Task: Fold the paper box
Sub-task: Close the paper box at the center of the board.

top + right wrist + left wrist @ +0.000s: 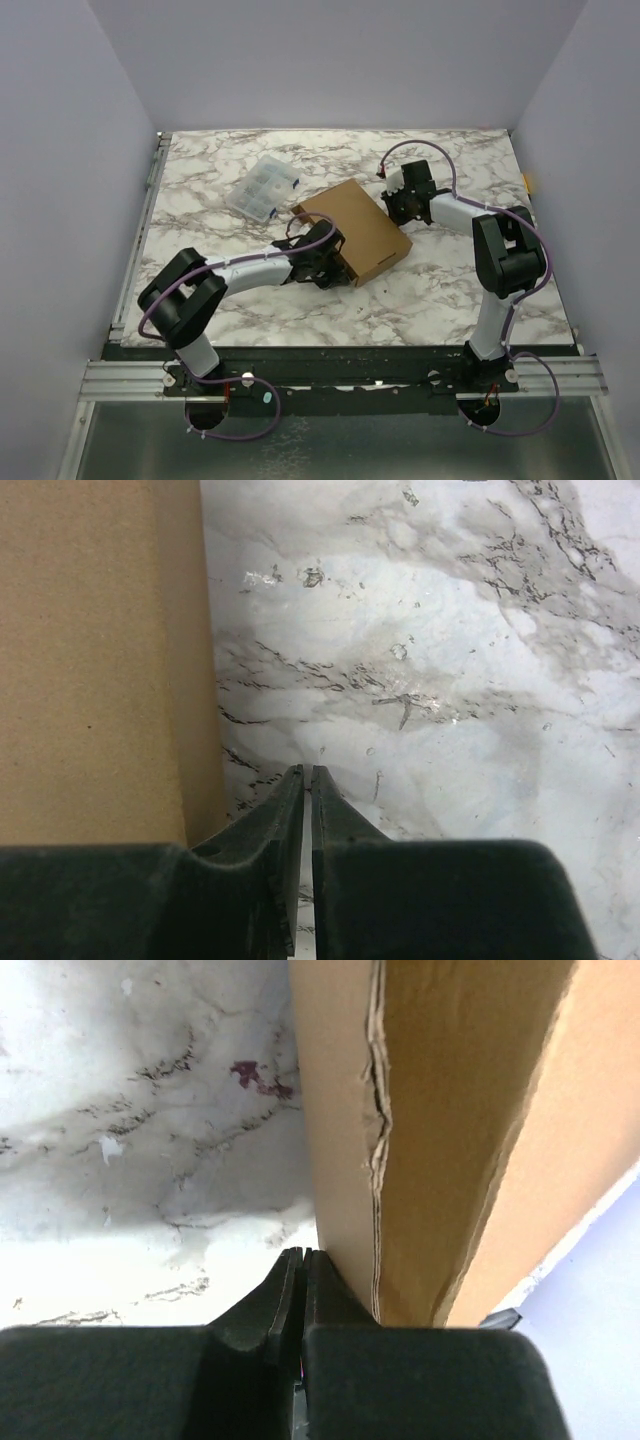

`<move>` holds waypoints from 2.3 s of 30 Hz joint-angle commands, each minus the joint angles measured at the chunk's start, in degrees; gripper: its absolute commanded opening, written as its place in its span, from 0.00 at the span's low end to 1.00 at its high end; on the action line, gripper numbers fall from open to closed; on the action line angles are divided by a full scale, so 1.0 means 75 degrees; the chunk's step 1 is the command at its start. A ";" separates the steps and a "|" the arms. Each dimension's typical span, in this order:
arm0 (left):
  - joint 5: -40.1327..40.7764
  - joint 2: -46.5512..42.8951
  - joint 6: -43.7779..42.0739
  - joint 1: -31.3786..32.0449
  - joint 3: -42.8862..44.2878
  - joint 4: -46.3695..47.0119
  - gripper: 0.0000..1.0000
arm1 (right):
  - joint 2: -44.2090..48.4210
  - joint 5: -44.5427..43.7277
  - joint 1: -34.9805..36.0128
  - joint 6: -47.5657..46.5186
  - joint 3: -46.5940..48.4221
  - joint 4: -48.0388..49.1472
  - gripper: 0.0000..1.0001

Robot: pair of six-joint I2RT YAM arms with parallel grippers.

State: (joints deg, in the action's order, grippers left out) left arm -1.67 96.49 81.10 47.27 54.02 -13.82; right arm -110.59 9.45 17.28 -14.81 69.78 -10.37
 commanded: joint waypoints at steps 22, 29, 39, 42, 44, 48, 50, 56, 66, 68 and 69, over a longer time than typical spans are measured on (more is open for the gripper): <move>0.0481 -0.0315 0.0867 0.1017 -0.0376 0.0443 0.05 | -0.0115 0.0706 0.0096 0.0368 -0.0209 -0.0620 0.13; 0.0228 0.0667 -0.0143 0.0678 0.0924 0.0253 0.00 | -0.0023 0.0830 0.0099 0.0325 -0.0297 -0.0633 0.13; 0.0161 0.1373 -0.0666 0.0376 0.2683 -0.0996 0.00 | 0.0224 0.0702 0.0236 0.0416 -0.0553 -0.0543 0.13; 0.0467 0.1420 -0.0387 0.0363 0.3120 -0.1232 0.00 | 0.0430 0.0641 0.0448 0.0545 -0.0724 -0.0445 0.13; 0.0428 0.1630 -0.0332 0.0354 0.3414 -0.1313 0.00 | 0.0472 0.0585 0.0592 0.0605 -0.0745 -0.0422 0.13; 0.0294 0.1979 -0.0355 0.0361 0.3663 -0.1436 0.00 | 0.0413 0.0552 0.0684 0.0686 -0.0710 -0.0450 0.13; 0.0298 0.1864 -0.0534 0.0357 0.3530 -0.1432 0.00 | 0.0413 0.0464 0.0626 0.0649 -0.0745 -0.0427 0.13; 0.0306 0.0709 -0.1790 0.0022 0.2107 -0.1426 0.01 | 0.0357 0.0722 0.0021 0.0451 -0.0736 -0.0498 0.17; -0.0385 -0.0480 -0.5262 -0.1689 0.0041 -0.1137 0.09 | 0.0025 0.1065 -0.0071 0.0250 -0.0306 -0.0621 0.24; 0.0060 -0.0482 -0.5704 -0.2092 0.0079 -0.0986 0.14 | -0.0134 0.1261 -0.0094 0.0160 -0.0082 -0.0674 0.26; 0.0153 -0.0391 -0.5878 -0.2322 0.0172 -0.0866 0.15 | -0.0237 0.1346 -0.0114 0.0133 0.0065 -0.0714 0.27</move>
State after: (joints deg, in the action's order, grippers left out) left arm -2.72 94.52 48.53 34.70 54.81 -24.99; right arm -108.84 15.16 16.51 -13.13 67.11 -11.99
